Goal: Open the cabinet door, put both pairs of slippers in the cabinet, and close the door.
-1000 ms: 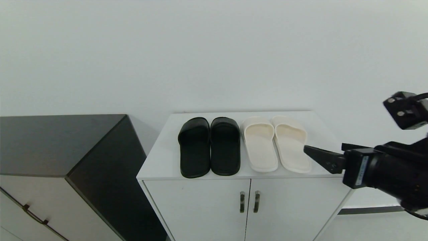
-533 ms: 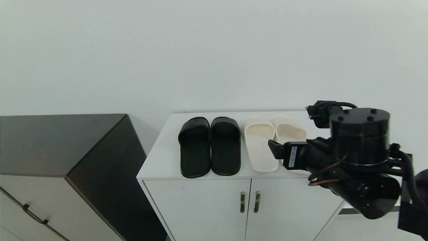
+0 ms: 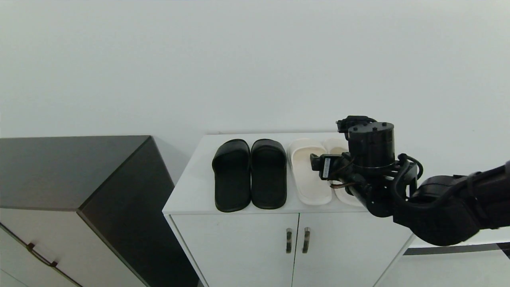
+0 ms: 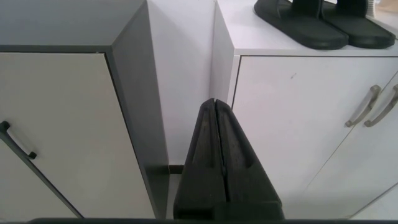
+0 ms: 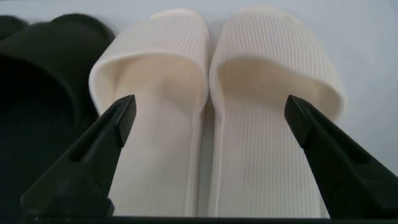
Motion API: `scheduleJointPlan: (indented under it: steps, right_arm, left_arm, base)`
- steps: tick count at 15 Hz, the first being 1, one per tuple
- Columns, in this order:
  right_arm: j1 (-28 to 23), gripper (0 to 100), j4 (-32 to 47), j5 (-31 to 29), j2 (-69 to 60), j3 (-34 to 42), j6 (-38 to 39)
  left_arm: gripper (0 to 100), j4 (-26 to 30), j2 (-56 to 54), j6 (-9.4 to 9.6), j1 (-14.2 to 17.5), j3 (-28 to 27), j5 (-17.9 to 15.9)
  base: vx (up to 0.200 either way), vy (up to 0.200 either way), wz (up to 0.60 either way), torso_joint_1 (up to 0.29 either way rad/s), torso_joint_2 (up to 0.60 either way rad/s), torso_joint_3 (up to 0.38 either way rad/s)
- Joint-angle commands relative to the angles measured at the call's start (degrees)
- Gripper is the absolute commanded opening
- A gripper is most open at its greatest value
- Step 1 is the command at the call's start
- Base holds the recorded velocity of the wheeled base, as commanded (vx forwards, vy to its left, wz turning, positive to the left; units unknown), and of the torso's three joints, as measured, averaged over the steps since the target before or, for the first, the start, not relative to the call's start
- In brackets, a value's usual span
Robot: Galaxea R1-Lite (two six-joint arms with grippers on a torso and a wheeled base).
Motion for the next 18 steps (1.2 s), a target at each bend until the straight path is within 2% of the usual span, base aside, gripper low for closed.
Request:
scheduleJointPlan:
  steps: [1, 13, 17, 18]
  right_arm:
    - [-1.2, 100, 0.0, -0.1, 4.5, -4.2, -0.3]
    - [-3.1, 100, 0.2, 0.5, 10.6, -11.5, -1.8]
    - [-4.6, 100, 0.0, 3.5, 11.0, -11.5, -2.8]
    - [-4.6, 0, 0.0, 3.7, 11.0, -11.7, -2.9]
  left_arm:
    - [0, 0.0, 0.1, 0.05, 0.0, 0.0, 0.0]
    - [0, 0.0, 0.1, -0.04, 0.0, -0.1, 0.0]
    - [0, 0.0, 0.1, -0.13, 0.0, -0.1, 0.0]
    - [0, 0.0, 0.1, -0.13, 0.0, -0.1, 0.0]
  base:
    - [0.000, 0.000, 0.00, 0.000, 0.00, 0.000]
    - [0.000, 0.000, 0.00, 0.000, 0.00, 0.000]
    - [0.000, 0.000, 0.00, 0.000, 0.00, 0.000]
    - [0.000, 0.000, 0.00, 0.000, 0.00, 0.000]
